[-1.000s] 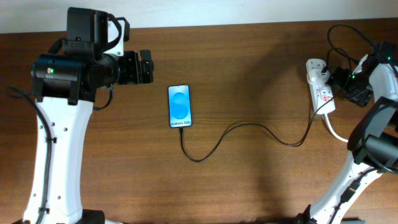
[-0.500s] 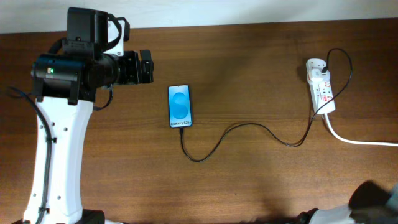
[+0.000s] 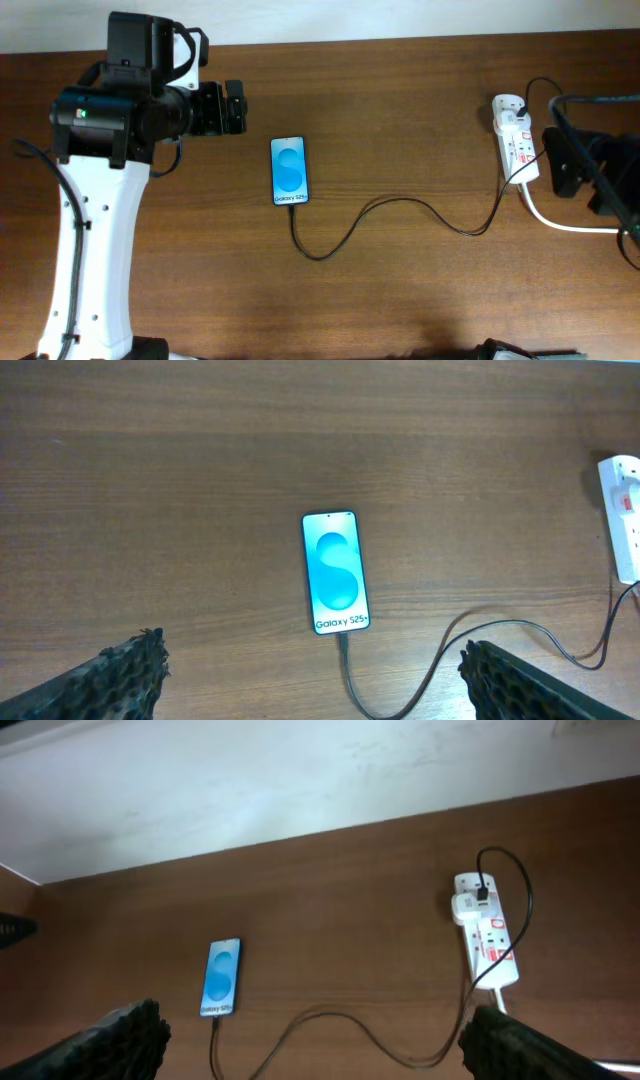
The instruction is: Plug charger to phone and switch on socket
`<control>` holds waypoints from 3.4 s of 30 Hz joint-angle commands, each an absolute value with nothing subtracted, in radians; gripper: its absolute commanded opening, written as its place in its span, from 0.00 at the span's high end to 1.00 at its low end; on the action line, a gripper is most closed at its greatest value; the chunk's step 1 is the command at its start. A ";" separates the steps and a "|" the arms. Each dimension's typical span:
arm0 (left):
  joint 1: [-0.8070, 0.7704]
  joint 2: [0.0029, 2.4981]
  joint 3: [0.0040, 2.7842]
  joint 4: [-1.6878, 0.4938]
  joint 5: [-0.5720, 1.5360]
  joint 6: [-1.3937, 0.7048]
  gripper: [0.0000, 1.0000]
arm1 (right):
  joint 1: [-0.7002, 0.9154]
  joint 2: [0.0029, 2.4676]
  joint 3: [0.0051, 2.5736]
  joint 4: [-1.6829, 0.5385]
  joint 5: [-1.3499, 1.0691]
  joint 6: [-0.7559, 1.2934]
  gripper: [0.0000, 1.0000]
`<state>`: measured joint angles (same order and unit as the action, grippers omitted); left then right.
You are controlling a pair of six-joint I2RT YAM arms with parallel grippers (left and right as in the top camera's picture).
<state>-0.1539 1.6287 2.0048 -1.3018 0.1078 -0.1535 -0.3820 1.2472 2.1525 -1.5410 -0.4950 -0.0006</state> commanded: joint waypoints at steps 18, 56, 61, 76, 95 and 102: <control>-0.148 1.615 2.015 -1.304 0.115 -0.149 0.01 | 0.001 0.086 0.118 0.125 -0.224 -0.011 0.02; -0.155 0.574 0.763 -0.699 -0.071 -0.147 0.01 | 0.001 0.003 0.006 -0.057 -0.234 -0.007 0.02; -0.084 0.299 0.329 -0.204 -0.076 -0.147 0.01 | 0.001 0.003 0.006 -0.057 -0.234 -0.007 0.02; 0.057 0.005 0.009 -0.084 -0.004 0.031 0.01 | 0.001 0.003 0.006 -0.057 -0.234 -0.007 0.02; 0.057 0.005 0.009 -0.084 -0.004 0.031 0.01 | 0.001 0.003 0.006 -0.057 -0.234 -0.007 0.02; 0.057 0.005 0.009 -0.084 -0.004 0.031 0.01 | 0.001 0.003 0.006 -0.057 -0.234 -0.007 0.02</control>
<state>0.0528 0.0147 0.0113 -0.0780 -0.0219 0.0086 -0.0063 0.0109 0.0109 -0.0525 -0.2325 -0.0078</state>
